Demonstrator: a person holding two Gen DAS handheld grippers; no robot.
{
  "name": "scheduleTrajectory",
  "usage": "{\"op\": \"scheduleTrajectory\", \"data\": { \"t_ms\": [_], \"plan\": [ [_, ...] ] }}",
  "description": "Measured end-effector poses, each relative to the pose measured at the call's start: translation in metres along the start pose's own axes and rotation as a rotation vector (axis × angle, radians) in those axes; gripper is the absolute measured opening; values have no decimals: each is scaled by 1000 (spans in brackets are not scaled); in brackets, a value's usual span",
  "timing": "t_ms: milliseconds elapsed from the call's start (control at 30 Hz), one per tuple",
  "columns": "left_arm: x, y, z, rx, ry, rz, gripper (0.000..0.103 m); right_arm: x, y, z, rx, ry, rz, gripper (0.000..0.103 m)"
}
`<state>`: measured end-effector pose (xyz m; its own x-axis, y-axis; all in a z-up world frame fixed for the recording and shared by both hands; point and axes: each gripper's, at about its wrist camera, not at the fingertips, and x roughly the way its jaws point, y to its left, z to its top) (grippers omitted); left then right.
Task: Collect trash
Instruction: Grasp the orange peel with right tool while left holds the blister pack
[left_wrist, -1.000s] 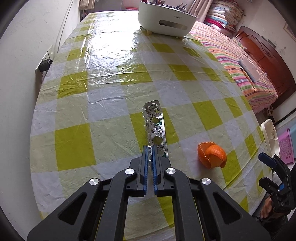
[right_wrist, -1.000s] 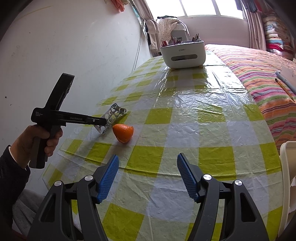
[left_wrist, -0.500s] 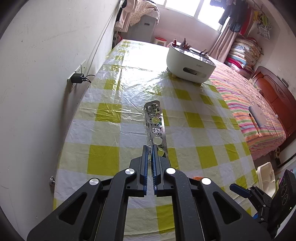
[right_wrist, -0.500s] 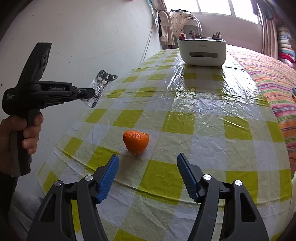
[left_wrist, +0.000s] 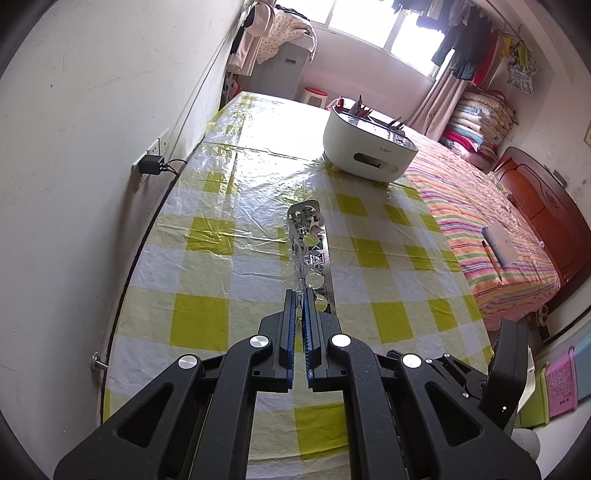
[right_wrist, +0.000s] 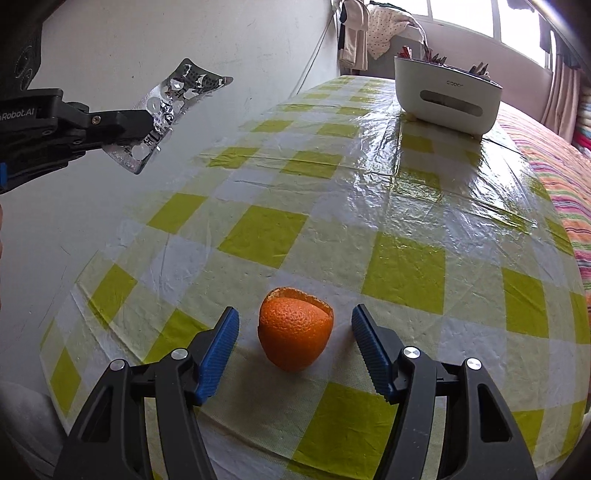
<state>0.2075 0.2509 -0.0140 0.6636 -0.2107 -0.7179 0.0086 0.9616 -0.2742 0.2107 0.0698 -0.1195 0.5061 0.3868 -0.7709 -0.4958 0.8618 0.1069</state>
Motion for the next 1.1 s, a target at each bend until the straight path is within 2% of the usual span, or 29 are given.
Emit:
{"op": "scheduleTrajectory", "data": {
  "t_ms": [100, 200, 567, 1100],
  "plan": [
    [0, -7, -3, 23, 0, 4, 4, 1, -2, 0, 3, 1, -4, 34],
    [-1, -13, -5, 31, -4, 0, 4, -3, -7, -2, 19, -7, 6, 32],
    [-10, -45, -11, 84, -26, -46, 4, -33, -34, -18, 124, -56, 59, 31],
    [-1, -123, -25, 224, -3, -103, 4, -80, -86, -48, 227, -115, 39, 31]
  ]
}}
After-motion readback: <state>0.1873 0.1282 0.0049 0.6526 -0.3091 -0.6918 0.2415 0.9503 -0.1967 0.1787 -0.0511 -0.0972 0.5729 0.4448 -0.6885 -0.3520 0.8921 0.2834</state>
